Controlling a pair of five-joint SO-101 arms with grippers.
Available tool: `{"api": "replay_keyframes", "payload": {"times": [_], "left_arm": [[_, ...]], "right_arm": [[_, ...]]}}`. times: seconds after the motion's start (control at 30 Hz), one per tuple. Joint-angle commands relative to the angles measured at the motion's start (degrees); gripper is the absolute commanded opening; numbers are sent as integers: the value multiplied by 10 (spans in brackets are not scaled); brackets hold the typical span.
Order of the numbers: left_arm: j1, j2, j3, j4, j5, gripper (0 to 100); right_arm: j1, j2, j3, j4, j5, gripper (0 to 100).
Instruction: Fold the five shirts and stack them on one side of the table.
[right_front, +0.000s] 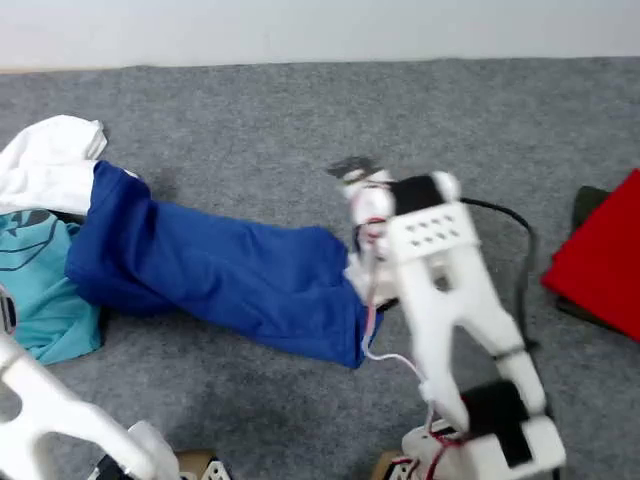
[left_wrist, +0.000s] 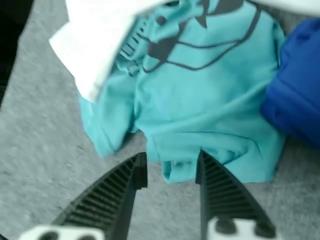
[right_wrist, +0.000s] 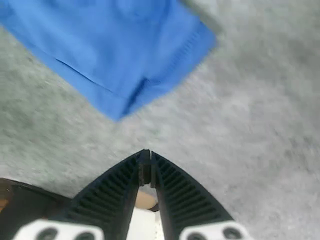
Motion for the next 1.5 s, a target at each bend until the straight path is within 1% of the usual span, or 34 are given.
{"api": "replay_keyframes", "payload": {"times": [0.0, 0.1, 0.2, 0.27, 0.4, 0.5, 0.7, 0.93, 1.13, 1.2, 1.4, 1.47], "left_arm": [[-4, -11, 25, -45, -3, 170], [-4, -11, 51, -72, -3, 169], [-4, -11, 66, -83, -2, 169], [-4, -11, 71, -82, -2, 169], [-4, -11, 74, -82, -2, 140], [-4, -11, 75, -81, -2, 130], [-4, -11, 75, -79, -2, 130], [-4, -11, 76, -78, -2, 130], [-25, -9, 77, -79, -2, 130], [-25, -8, 80, -79, -3, 130], [-25, -11, 92, -82, -4, 130], [-25, -11, 92, -82, -4, 130]], "right_arm": [[-73, 14, -37, 22, -22, 55], [-98, 18, -35, 22, -33, 88], [-103, 19, -29, 22, -83, 110], [-111, 19, -23, 22, -127, 130], [-145, 20, 2, 18, -258, 151], [-171, 30, 17, 4, -295, 152], [-178, 113, 25, -22, -302, 154], [-167, 204, -18, -50, -300, 154], [-130, 214, -23, -89, -288, 154], [-127, 214, -23, -97, -272, 154], [-126, 218, -21, -108, -267, 156], [-126, 219, -21, -109, -267, 175]]}}
